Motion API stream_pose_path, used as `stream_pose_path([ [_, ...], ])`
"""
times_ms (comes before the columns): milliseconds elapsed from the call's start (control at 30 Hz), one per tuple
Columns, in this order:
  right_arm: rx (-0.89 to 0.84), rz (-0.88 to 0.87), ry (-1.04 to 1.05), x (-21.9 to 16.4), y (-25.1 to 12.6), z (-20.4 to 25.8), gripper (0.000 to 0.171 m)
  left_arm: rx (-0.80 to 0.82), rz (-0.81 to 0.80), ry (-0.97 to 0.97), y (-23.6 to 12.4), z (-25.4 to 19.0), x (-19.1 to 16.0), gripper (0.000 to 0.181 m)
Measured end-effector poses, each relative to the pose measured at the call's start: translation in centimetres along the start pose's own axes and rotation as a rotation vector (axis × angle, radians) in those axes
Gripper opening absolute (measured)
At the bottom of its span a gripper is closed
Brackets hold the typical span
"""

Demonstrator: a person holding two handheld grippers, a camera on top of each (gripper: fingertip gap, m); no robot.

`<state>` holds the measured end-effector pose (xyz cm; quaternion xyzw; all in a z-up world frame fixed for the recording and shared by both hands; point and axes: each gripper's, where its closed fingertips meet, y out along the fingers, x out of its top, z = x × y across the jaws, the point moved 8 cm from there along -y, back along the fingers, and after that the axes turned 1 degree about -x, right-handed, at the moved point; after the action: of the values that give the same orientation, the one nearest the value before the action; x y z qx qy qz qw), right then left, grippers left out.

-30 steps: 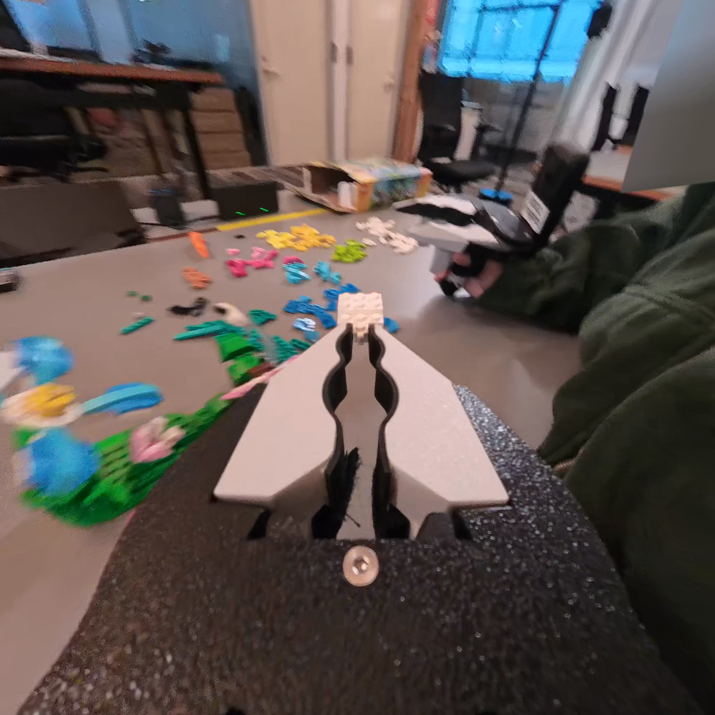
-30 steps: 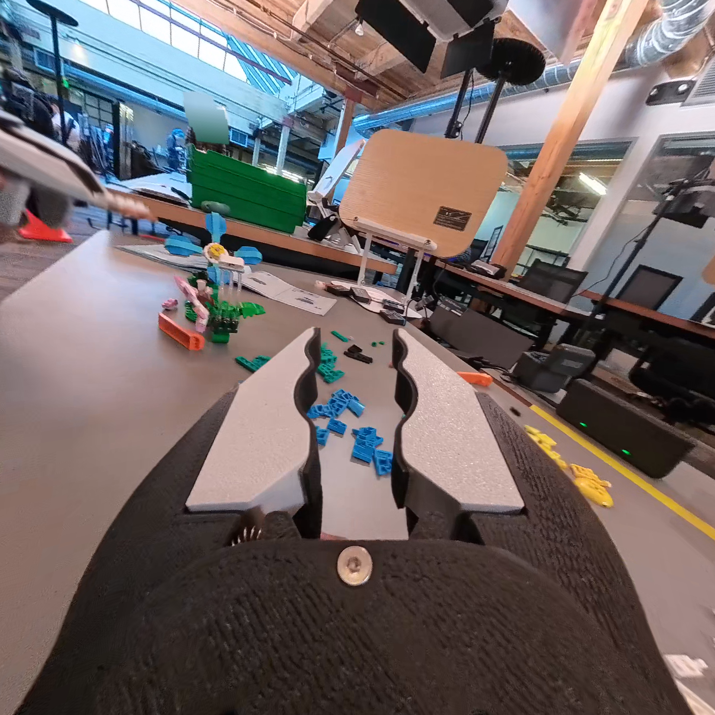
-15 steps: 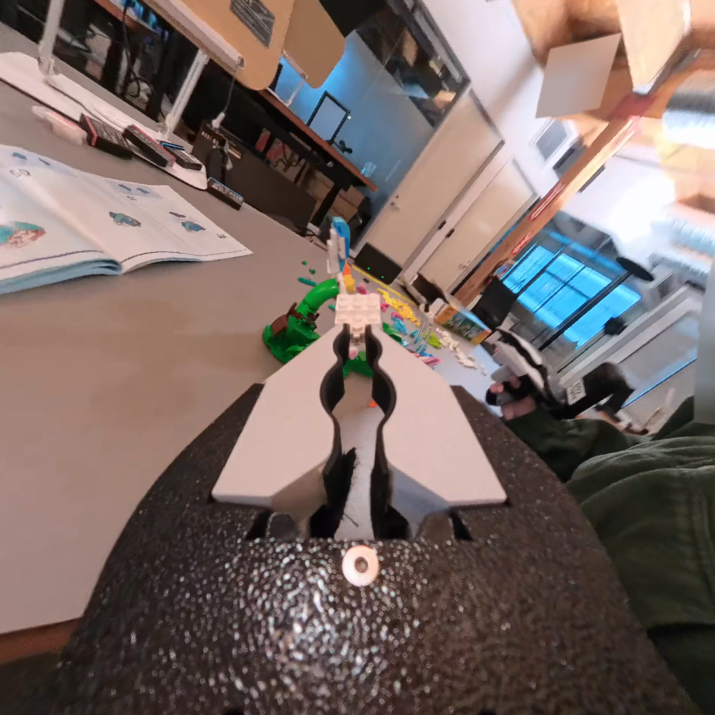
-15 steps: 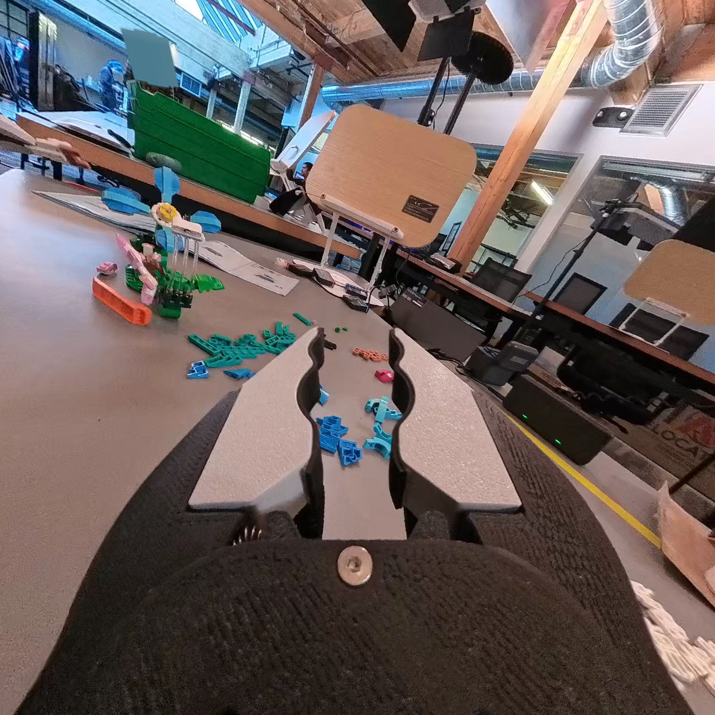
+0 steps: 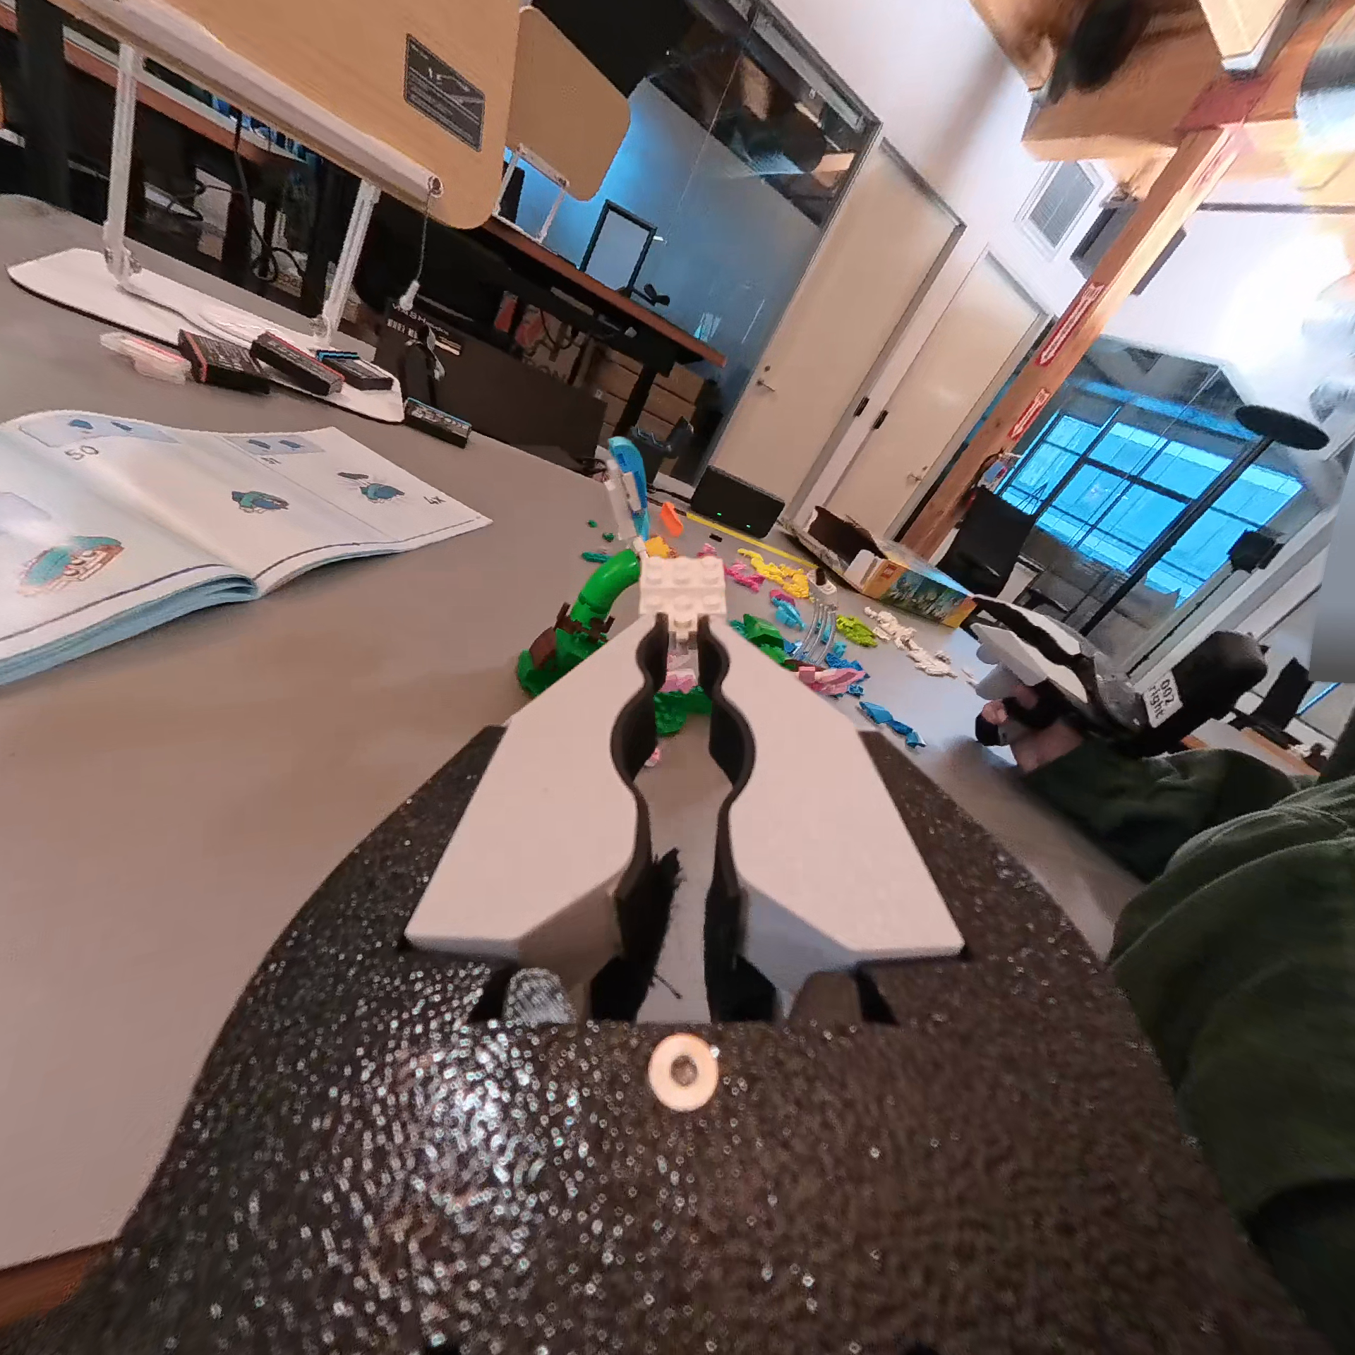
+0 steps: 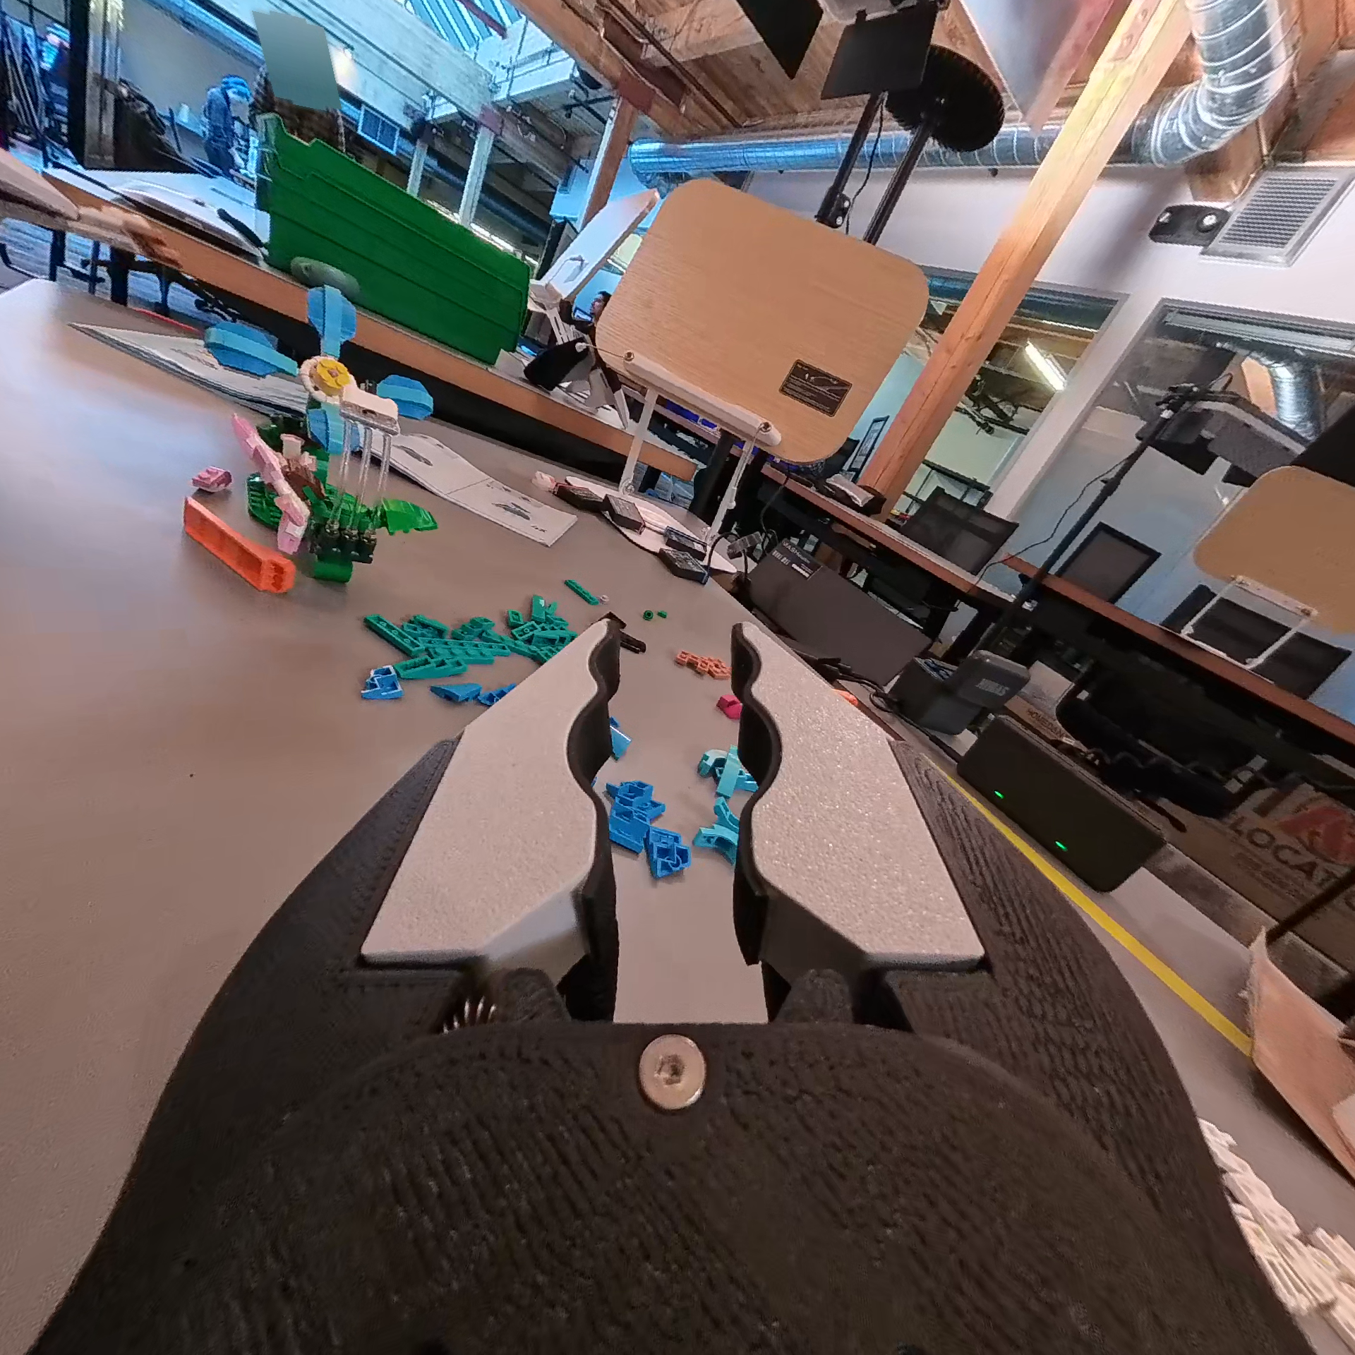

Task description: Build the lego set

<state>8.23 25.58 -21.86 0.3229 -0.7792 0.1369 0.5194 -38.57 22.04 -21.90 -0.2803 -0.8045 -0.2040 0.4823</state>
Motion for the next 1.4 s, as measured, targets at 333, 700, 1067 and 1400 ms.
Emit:
stream_pose_path([
  [333,-0.019,0.005,-0.008,-0.1,0.1,-0.1,0.037,0.031,0.061,0.219,1.1,-1.6,-0.2,0.005],
  [700,-0.012,0.02,-0.045,-0.3,0.4,0.1,0.036,0.071,0.093,0.343,1.7,-1.7,-1.1,0.005],
  [1067,-0.016,0.028,-0.05,-0.3,0.5,0.1,0.035,-0.091,0.032,0.392,2.0,-4.0,-0.6,0.005],
  [1400,-0.064,0.119,0.087,-0.4,0.0,-2.9,0.033,-0.341,0.172,0.479,5.9,-10.0,-3.6,0.006],
])
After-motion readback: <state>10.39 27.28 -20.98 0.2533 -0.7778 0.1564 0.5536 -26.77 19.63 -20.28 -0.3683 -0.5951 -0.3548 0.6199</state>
